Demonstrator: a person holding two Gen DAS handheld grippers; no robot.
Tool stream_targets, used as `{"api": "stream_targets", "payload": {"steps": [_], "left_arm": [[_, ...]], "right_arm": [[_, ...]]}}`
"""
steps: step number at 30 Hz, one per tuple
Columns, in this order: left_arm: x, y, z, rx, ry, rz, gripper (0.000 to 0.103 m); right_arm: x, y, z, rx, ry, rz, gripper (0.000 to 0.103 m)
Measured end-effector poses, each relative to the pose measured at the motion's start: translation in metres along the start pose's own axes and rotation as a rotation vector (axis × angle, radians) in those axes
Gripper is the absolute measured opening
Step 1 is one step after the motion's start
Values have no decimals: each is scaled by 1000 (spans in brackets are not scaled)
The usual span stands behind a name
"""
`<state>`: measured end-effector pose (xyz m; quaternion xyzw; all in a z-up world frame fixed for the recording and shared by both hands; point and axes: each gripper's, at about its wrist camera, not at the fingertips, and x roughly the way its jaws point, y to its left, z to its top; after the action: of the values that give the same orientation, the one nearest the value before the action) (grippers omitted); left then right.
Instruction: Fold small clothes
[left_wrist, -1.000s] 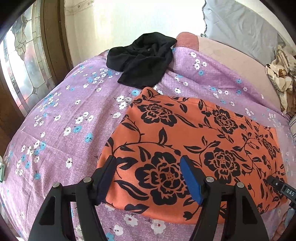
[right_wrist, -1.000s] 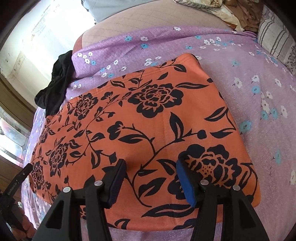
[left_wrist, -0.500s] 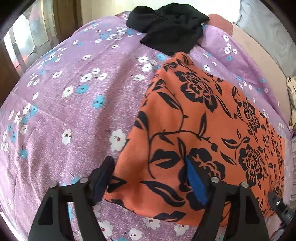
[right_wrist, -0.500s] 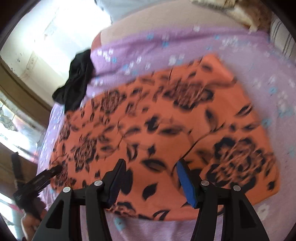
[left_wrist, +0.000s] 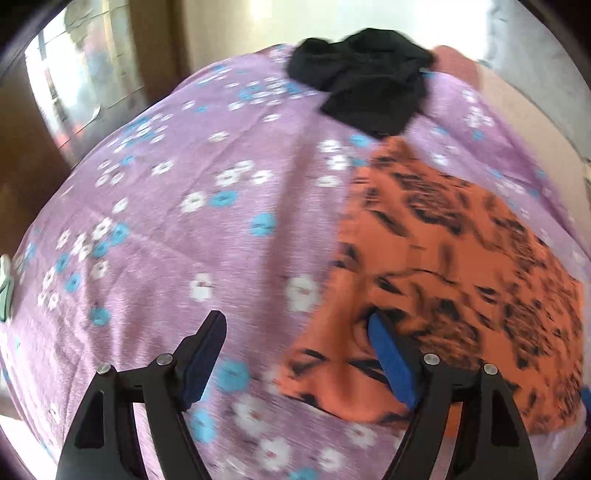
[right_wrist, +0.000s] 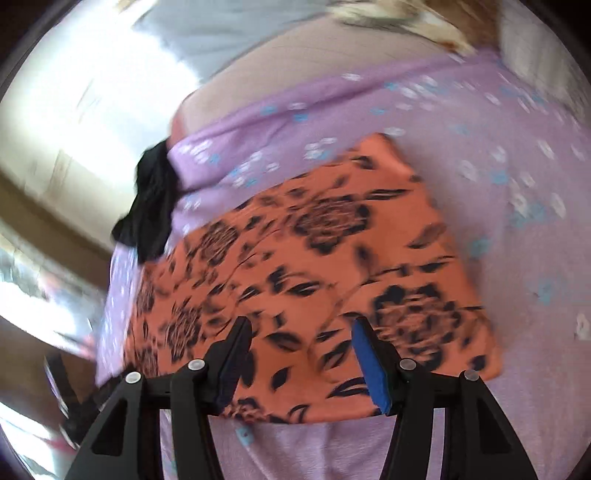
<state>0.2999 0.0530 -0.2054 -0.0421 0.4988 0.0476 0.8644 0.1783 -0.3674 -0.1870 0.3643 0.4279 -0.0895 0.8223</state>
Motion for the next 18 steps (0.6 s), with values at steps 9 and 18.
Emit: {"api": "stream_targets", "payload": {"steps": [9,18], "left_arm": [[-1,7,-7,-4,34,-23,88],[-40,29,-21,-64,-1,-85,87]], "right_arm": [[10,-37,3,133,40,-24,60],[-38,-31,-23,90,2,74,60]]}}
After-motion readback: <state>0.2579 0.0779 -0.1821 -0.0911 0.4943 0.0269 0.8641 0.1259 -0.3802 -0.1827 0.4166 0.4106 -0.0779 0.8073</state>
